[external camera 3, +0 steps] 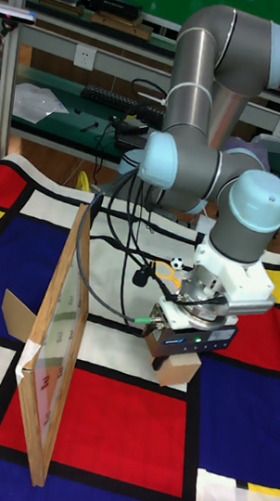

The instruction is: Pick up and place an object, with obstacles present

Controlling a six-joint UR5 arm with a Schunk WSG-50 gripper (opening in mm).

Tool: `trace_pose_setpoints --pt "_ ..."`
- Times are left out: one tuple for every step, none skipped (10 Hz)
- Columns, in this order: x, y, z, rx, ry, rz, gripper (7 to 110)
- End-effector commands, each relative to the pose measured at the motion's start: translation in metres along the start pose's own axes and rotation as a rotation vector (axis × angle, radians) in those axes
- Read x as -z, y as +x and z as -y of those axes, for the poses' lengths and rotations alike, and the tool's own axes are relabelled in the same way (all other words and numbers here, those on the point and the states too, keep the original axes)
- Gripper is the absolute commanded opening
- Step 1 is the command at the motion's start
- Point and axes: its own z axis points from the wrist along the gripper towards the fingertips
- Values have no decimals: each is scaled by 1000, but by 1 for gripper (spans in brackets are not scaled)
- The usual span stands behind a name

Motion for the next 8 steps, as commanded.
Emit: trace_pose_setpoints --pt "-4 4 12 -5 17 -11 7" --pt "-3 0 16 2 26 2 7" --pt "-3 -4 13 20 13 18 7" --pt "-4 -6 12 37 2 26 7" --pt "-2 -15 16 68 4 54 44" --pt "3 -24 23 102 15 81 44" --pt "6 -35 30 124 23 107 88" --pt "8 -40 33 125 19 116 88"
